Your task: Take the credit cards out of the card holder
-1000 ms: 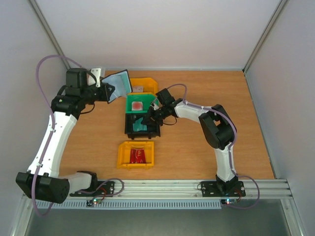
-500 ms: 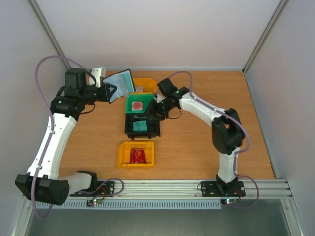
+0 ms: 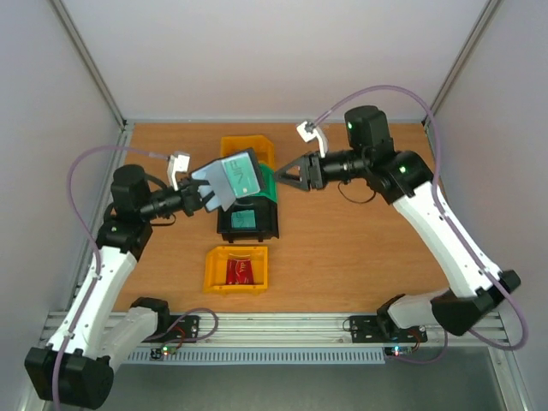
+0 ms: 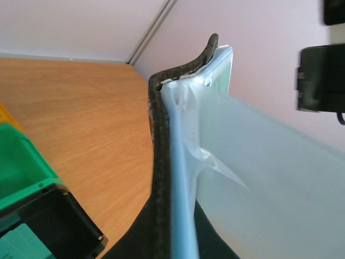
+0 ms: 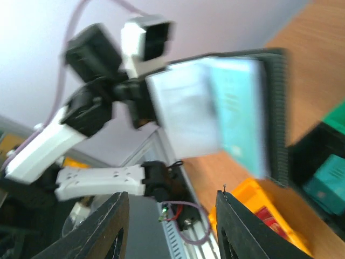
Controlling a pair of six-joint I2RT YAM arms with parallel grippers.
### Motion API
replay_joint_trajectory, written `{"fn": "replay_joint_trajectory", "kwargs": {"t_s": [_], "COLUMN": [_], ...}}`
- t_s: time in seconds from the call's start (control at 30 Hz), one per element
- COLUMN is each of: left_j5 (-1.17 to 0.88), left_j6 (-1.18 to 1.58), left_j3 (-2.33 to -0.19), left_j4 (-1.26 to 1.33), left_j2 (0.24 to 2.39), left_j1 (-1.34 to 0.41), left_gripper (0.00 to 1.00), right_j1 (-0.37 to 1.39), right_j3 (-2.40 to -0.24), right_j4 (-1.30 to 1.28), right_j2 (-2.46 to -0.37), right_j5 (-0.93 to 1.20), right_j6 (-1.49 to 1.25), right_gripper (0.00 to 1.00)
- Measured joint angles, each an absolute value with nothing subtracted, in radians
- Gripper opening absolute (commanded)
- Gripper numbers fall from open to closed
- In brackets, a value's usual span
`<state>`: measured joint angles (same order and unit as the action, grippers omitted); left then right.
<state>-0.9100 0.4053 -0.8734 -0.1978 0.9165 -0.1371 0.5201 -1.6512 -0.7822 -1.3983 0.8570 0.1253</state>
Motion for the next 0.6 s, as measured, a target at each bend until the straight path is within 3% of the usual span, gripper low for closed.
{"fn": "replay_joint_trajectory", "kwargs": {"t_s": [0.13, 0.3, 0.33, 0.37, 0.43, 0.5, 0.6], "left_j5": [-0.935, -0.942, -0.945, -0.952, -0.966, -0.989, -1.026], "left_j6": [0.450, 0.463, 0.463, 0.463, 0.463, 0.462, 0.461], "left_j3": [-0.757, -0.659, -0.650, -0.645, -0.645, -0.648, -0.661], "left_j4": [-0.119, -0.123, -0.131, -0.139, -0.153, -0.178, -0.217], "left_j2": [0.825, 0.651, 0.610, 0.570, 0.508, 0.443, 0.394], "left_j1": [-0.141, -0.147, -0.147, -0.147, -0.147, -0.147, -0.149], "left_gripper": [0.00, 0.00, 0.00, 0.00, 0.00, 0.00, 0.00], "right_j1": [0.643, 0.862, 0.896, 0.938, 0.991, 1.015, 1.027], "right_j3": [-1.558, -1.455, -1.448, -1.442, -1.436, -1.435, -1.435], "right_j4": [-0.723, -0.632, -0.625, -0.622, -0.625, -0.639, -0.643], "right_j2": [-1.270, -1.196, -1.200, -1.208, -1.229, -1.245, -1.258], "right_j5": [0.862, 0.612, 0.556, 0.487, 0.371, 0.303, 0.286], "right_j6": [0.157, 0.111, 0.102, 0.088, 0.063, 0.044, 0.043], "right_gripper": [0.43, 0.45, 0.49, 0.61, 0.95, 0.98, 0.94]}}
